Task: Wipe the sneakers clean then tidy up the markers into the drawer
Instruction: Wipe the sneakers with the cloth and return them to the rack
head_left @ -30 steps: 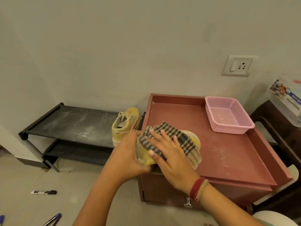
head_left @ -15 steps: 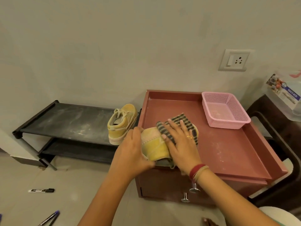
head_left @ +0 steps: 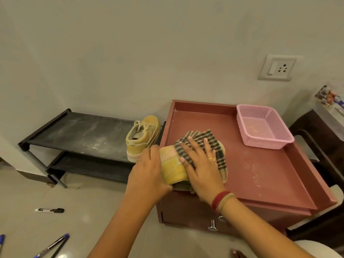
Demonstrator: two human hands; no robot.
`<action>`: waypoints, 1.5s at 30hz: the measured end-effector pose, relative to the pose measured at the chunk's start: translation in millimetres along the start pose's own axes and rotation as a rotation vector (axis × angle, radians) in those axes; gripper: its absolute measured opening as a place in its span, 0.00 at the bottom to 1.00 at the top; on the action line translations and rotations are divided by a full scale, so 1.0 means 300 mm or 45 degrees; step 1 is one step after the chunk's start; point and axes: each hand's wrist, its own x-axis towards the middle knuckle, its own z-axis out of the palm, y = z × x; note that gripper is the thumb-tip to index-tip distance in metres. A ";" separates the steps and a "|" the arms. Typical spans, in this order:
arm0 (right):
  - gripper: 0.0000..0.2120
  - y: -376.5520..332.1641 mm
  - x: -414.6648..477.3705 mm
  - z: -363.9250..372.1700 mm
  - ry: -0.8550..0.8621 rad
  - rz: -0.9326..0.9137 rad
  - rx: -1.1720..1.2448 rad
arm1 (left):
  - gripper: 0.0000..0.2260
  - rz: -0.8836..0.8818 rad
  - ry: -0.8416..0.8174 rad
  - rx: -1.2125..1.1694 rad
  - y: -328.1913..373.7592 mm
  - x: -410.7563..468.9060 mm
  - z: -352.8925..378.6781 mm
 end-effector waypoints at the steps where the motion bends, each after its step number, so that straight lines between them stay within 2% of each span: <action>1: 0.26 -0.017 -0.007 0.002 -0.004 -0.038 0.011 | 0.36 -0.001 0.015 0.031 0.006 -0.002 0.004; 6: 0.24 -0.018 -0.018 -0.039 -0.207 -0.321 -0.065 | 0.46 0.142 0.015 0.127 0.007 -0.019 0.013; 8: 0.23 0.020 0.003 -0.047 -0.150 -0.231 -0.079 | 0.49 0.185 0.017 0.104 0.000 -0.019 0.004; 11: 0.21 0.041 0.041 -0.060 0.002 0.051 -0.060 | 0.49 0.118 -0.039 0.042 0.009 -0.010 -0.013; 12: 0.21 0.024 0.034 -0.055 -0.012 0.039 -0.043 | 0.49 0.116 -0.012 0.035 0.014 -0.006 -0.014; 15: 0.22 -0.036 -0.036 -0.026 -0.146 -0.252 -0.033 | 0.42 0.116 0.055 -0.005 0.011 0.004 -0.001; 16: 0.23 -0.033 -0.037 -0.030 -0.155 -0.286 -0.066 | 0.41 0.109 0.058 -0.009 0.009 0.007 0.004; 20: 0.22 0.012 0.048 -0.066 -0.040 -0.021 -0.155 | 0.40 0.083 0.119 0.033 0.017 0.015 0.003; 23: 0.21 -0.061 0.001 -0.031 -0.141 -0.266 -0.084 | 0.32 0.025 0.175 -0.037 0.026 0.017 -0.006; 25: 0.21 -0.068 -0.025 -0.019 -0.165 -0.366 -0.131 | 0.30 0.017 0.178 -0.034 0.025 0.021 -0.008; 29: 0.24 0.027 0.074 -0.077 -0.041 0.004 -0.164 | 0.38 0.018 0.151 0.057 0.037 0.019 -0.010; 31: 0.23 0.016 0.063 -0.082 -0.055 0.010 -0.033 | 0.38 0.035 0.156 0.081 0.051 0.019 -0.010; 33: 0.23 -0.025 0.004 -0.068 -0.127 -0.142 0.094 | 0.37 0.034 0.152 0.065 0.054 0.020 -0.009; 35: 0.22 -0.011 -0.020 -0.064 -0.171 -0.213 0.057 | 0.37 0.033 0.135 0.070 0.049 0.022 -0.008; 39: 0.22 0.085 0.062 -0.095 -0.061 0.137 0.065 | 0.39 0.102 0.082 0.094 0.034 0.027 0.010; 40: 0.22 0.082 0.065 -0.093 -0.061 0.166 0.096 | 0.39 0.128 0.076 0.108 0.035 0.030 0.016; 42: 0.22 0.043 0.033 -0.078 -0.128 0.052 0.120 | 0.40 0.170 0.059 0.168 0.038 0.035 0.029; 45: 0.22 0.026 -0.019 -0.070 -0.197 -0.170 -0.050 | 0.40 0.184 0.054 0.186 0.045 0.041 0.037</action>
